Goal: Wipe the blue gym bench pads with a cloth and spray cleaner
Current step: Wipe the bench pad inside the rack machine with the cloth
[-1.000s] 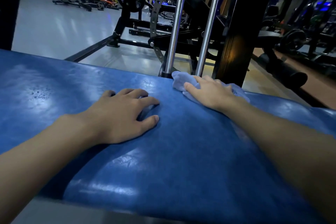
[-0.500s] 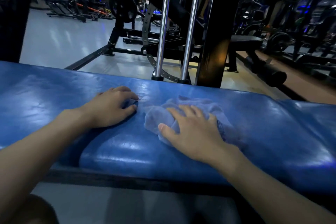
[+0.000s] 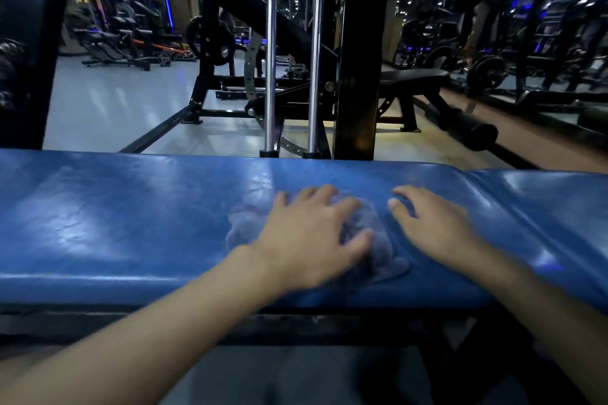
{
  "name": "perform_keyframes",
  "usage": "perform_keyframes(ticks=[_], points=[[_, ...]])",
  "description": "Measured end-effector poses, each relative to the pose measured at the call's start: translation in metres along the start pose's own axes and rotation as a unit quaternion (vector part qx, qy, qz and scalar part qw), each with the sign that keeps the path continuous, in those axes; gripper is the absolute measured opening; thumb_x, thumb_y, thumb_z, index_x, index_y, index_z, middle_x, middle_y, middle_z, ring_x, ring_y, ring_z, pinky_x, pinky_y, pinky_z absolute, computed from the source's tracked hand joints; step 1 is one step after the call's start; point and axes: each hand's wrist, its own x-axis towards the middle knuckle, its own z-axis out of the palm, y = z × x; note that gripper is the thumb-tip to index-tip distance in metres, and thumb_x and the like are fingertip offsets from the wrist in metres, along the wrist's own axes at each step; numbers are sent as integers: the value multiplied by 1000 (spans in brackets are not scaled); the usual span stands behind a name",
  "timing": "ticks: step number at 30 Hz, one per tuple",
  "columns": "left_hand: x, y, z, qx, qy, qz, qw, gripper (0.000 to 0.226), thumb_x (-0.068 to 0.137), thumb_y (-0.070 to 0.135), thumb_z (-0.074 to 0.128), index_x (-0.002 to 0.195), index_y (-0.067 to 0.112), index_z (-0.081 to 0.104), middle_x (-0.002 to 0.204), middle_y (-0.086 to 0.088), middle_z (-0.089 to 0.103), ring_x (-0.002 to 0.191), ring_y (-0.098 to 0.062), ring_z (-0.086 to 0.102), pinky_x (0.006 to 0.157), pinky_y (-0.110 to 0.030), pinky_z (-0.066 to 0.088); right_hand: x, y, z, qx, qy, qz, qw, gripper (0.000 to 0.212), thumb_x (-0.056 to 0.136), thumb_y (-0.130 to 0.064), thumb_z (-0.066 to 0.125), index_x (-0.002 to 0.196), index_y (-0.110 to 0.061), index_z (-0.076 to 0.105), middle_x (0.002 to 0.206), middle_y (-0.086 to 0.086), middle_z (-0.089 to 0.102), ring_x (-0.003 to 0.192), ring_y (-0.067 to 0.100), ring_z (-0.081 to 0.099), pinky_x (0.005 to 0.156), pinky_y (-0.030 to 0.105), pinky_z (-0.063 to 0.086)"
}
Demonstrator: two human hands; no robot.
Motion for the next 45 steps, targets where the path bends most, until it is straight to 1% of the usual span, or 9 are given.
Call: perform_keyframes(ticks=[3,6,9,13,21,32,39,42,45], points=[[10,12,31,61,-87,-4,994,81,71,84,2,142,52,26,158,-1,26,144,-35,22,108,-72,9,5,21,0,-16,-6,1,1000,44,98,-49,37,134,-29,52,141,-6,52,132,19,46,110,46,29],[23,1,40,59,-100,-25,993,75,75,87,8,143,59,19,164,-2,13,149,-37,9,107,-76,1,12,31,2,-47,-15,-19,999,46,99,-51,31,138,-33,48,150,-11,43,142,13,31,116,47,18],[45,-16,42,39,-115,-46,992,71,74,90,13,141,65,16,164,2,11,151,-32,3,108,-75,1,19,37,12,-67,-84,-15,994,54,98,-58,18,148,-43,29,162,-14,16,151,14,6,119,52,1],[89,-50,49,55,-108,-63,991,73,71,92,10,139,68,15,165,3,16,152,-25,10,111,-71,9,22,40,21,-89,-105,-29,990,63,92,-64,7,152,-45,17,164,-16,2,151,17,-5,118,56,-2],[162,-91,55,70,-113,-112,985,73,76,90,9,141,63,25,160,6,28,147,-26,25,109,-70,17,23,43,25,-101,-91,-37,990,58,95,-61,8,150,-45,14,164,-13,2,151,19,-6,118,56,-2],[27,-34,33,72,-105,-51,991,74,72,85,-1,143,65,12,163,11,17,150,-21,13,113,-62,19,20,42,24,-89,-83,-33,992,56,97,-61,13,150,-44,20,163,-12,10,151,20,2,117,56,2],[-15,-18,18,50,-86,-68,993,79,71,84,-1,147,61,2,166,10,8,154,-22,-3,116,-65,5,24,36,12,-98,-107,-17,989,60,94,-67,27,148,-41,33,163,-10,18,151,21,7,116,60,1],[-5,-29,24,79,-101,-98,987,82,68,87,0,146,63,6,166,6,13,152,-30,8,113,-67,12,33,21,10,-97,-94,-39,990,60,94,-69,24,146,-42,36,163,-10,19,151,22,5,115,61,-5],[17,-44,30,82,-103,-99,986,84,66,88,0,146,63,10,164,6,17,150,-30,15,112,-65,18,40,4,21,-70,-105,-59,990,58,97,-64,21,150,-42,26,164,-9,14,151,22,5,116,60,-1]])
